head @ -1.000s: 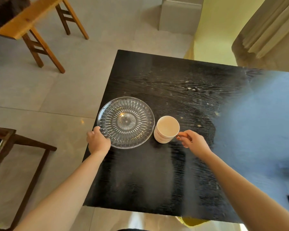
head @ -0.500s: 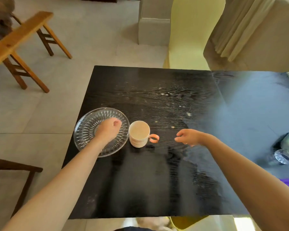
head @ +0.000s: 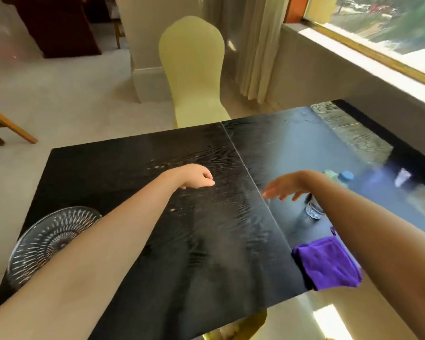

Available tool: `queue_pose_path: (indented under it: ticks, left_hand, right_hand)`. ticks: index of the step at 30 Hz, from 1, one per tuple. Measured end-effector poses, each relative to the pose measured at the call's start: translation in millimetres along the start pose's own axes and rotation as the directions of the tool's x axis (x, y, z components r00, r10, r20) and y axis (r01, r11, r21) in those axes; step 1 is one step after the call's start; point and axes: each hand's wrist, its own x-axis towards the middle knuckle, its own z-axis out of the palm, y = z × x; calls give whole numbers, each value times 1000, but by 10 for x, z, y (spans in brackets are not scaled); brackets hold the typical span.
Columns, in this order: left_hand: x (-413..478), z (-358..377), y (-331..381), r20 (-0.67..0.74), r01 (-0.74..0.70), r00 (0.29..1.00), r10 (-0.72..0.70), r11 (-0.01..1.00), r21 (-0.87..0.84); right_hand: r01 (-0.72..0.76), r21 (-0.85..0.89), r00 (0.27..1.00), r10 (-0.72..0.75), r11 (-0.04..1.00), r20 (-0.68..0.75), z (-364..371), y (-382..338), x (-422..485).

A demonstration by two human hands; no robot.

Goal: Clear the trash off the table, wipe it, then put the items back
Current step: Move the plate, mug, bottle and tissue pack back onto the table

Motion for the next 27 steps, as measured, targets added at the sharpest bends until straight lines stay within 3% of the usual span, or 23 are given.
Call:
queue_pose_path:
  ticks: [5, 9, 14, 16, 21, 24, 27]
  left_hand:
    - [457, 206, 918, 110, -77, 991, 70, 996, 53]
    - [844, 462, 1532, 160, -125, 981, 107, 986, 108]
    - [1317, 870, 2170, 155, -189, 973, 169, 974, 124]
    - [1483, 1043, 2359, 128, -205, 972, 198, 978, 48]
    - [1836, 1373, 2676, 4, -256, 963, 271, 913, -317]
    - [1957, 1557, 2661, -60, -266, 963, 265, 879, -395]
    - [2028, 1618, 2605, -85, -289, 957, 277, 885, -366]
  right_hand:
    - [-10, 129, 989, 29, 992, -143, -201, 880, -132]
    - [87, 337, 953, 21, 937, -303, -447, 1461, -287]
    - [138, 279, 813, 52, 950, -579, -627, 1983, -368]
    - [114, 267, 806, 68, 957, -588, -621, 2091, -304]
    - [-3, 213, 874, 106, 977, -474, -409, 2443, 114]
    - [-46, 262, 897, 156, 964, -415, -203, 2632, 414]
    - [-65, 300, 887, 193, 952, -420, -32, 2763, 700]
